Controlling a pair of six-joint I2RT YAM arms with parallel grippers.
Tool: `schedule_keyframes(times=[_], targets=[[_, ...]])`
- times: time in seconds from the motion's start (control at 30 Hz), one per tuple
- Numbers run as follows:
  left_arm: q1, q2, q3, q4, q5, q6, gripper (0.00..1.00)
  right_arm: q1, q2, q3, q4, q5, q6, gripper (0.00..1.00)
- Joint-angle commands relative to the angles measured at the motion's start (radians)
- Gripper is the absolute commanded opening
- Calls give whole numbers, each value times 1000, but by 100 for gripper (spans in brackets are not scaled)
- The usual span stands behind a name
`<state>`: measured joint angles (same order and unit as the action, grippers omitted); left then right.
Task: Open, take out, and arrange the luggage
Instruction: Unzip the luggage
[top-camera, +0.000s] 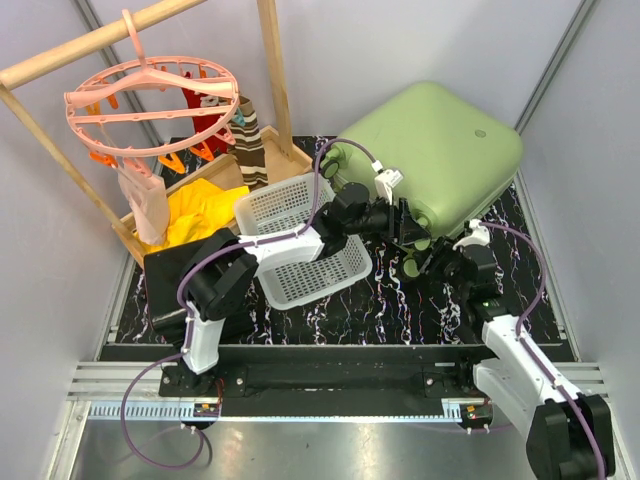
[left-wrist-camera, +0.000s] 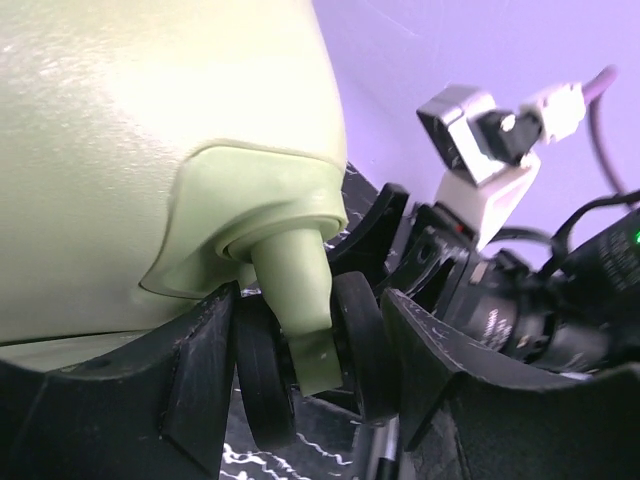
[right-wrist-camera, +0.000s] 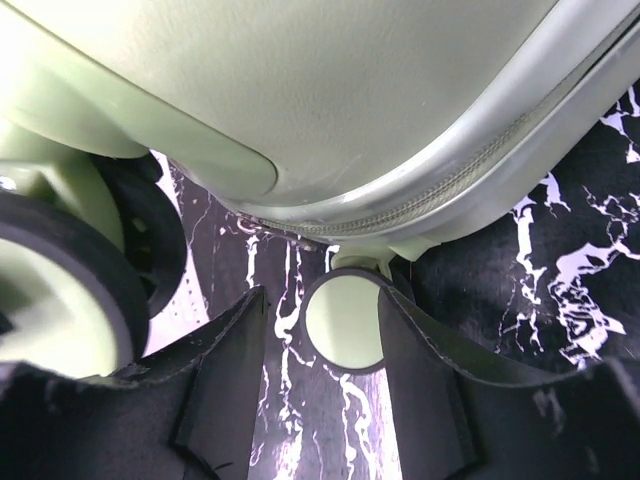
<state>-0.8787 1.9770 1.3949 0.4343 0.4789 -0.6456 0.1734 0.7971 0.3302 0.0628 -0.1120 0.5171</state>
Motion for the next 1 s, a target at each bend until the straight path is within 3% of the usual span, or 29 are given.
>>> schedule_keyframes(times=[0.0, 0.23, 0.43, 0.67, 0.97], targets=[[-28, -7, 33, 257, 148, -153, 0, 64, 54, -14, 227, 31, -28, 56], [-29, -1, 42, 299, 145, -218, 0, 153, 65, -65, 379, 107, -48, 56], [-29, 9, 61, 342, 142, -270, 0, 158, 44, -111, 474, 107, -52, 54], [-29, -15, 50, 418, 107, -324, 0, 159, -19, -166, 442, 204, 23, 52], [-29, -20, 44, 517, 99, -422, 0, 159, 10, -266, 653, 173, 60, 52]])
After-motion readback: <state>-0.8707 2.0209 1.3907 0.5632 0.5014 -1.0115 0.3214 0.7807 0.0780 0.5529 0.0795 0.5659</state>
